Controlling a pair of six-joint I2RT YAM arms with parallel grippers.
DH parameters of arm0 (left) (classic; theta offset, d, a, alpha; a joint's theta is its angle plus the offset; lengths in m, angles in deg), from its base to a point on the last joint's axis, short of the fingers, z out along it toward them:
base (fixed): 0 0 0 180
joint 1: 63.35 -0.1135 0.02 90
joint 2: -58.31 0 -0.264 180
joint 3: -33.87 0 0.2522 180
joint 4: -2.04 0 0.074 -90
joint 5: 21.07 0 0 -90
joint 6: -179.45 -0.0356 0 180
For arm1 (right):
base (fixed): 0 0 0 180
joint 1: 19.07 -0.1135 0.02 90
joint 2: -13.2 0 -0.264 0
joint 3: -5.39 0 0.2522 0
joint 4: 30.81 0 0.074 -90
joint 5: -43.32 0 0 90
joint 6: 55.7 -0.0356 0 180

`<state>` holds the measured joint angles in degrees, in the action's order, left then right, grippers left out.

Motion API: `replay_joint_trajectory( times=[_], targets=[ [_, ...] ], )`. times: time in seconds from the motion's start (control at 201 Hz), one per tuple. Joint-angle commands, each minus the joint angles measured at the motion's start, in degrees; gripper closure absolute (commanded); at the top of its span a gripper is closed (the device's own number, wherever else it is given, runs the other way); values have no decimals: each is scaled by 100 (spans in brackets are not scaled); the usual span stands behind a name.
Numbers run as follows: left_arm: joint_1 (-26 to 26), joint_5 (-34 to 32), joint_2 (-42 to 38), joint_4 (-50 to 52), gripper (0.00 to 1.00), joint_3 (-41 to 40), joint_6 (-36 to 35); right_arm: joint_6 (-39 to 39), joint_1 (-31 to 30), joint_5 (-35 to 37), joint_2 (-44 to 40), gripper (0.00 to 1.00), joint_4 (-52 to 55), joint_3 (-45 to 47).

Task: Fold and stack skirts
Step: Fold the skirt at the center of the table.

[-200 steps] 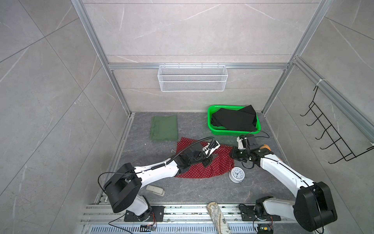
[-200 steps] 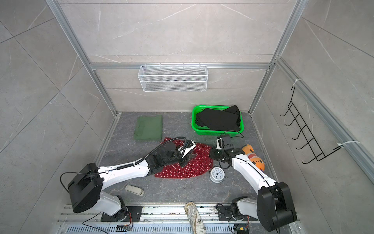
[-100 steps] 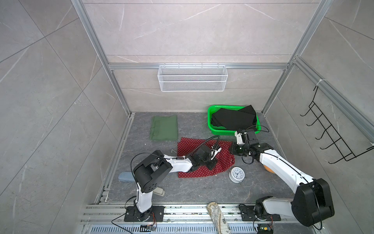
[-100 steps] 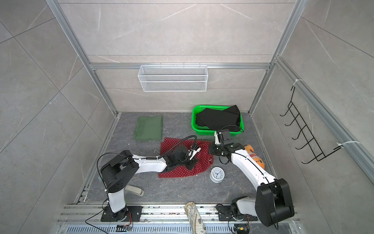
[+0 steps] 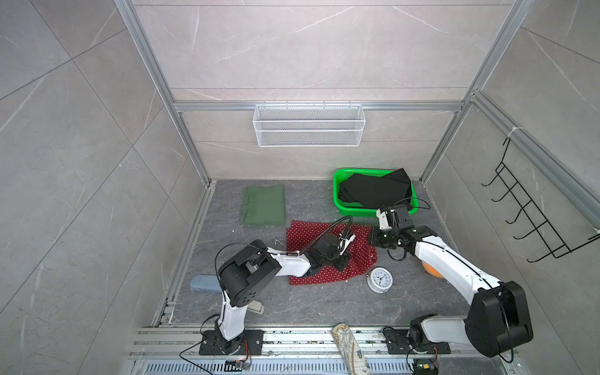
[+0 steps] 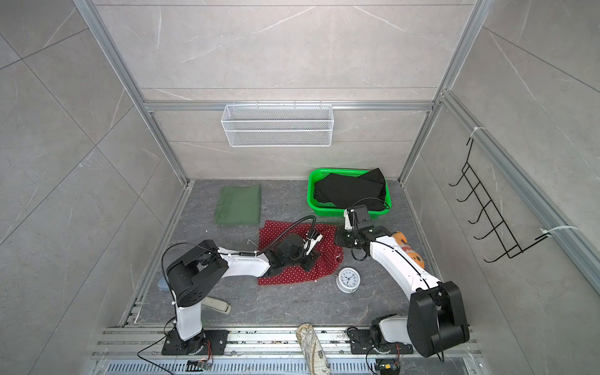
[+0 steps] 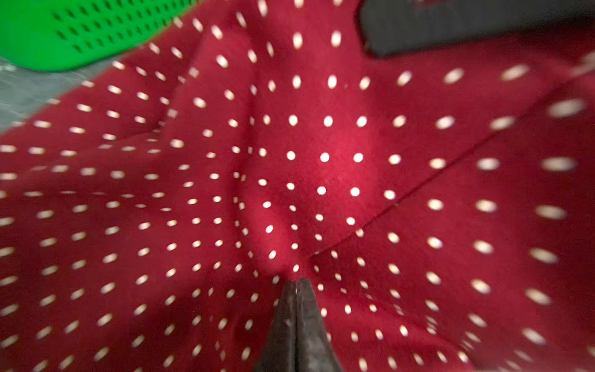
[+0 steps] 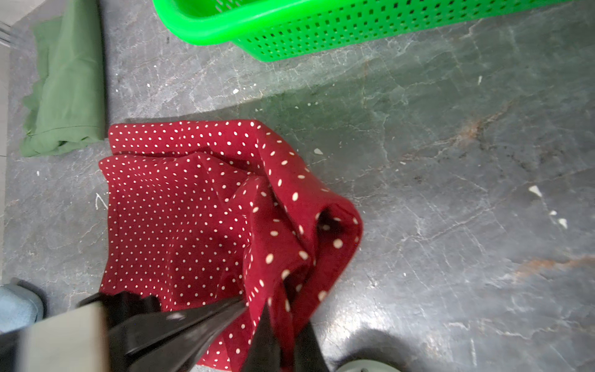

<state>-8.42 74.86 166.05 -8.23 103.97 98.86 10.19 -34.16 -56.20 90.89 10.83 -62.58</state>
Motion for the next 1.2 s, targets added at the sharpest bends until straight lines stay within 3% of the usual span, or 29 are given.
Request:
replay_joint_trajectory(
  times=[0.0, 0.279, 0.429, 0.922, 1.191],
  targets=[
    [-103, -428, -819, -78, 96, -191, -236, 151, 21, 263, 57, 100, 302, -307],
    [-927, -836, -2023, 184, 99, -1436, 76, 280, 28, 927, 188, 100, 939, -816],
    [-1002, -1142, -2345, 363, 99, -1926, 17, 345, 61, 1189, 373, 100, 1238, -1165],
    [-1001, -1237, -1245, -615, 100, -2161, 260, -198, 25, 266, 623, 100, 1259, -1600],
    [-994, -1105, -989, -1054, 100, -2390, 431, -890, -570, -50, 344, 100, 818, -1507]
  ],
)
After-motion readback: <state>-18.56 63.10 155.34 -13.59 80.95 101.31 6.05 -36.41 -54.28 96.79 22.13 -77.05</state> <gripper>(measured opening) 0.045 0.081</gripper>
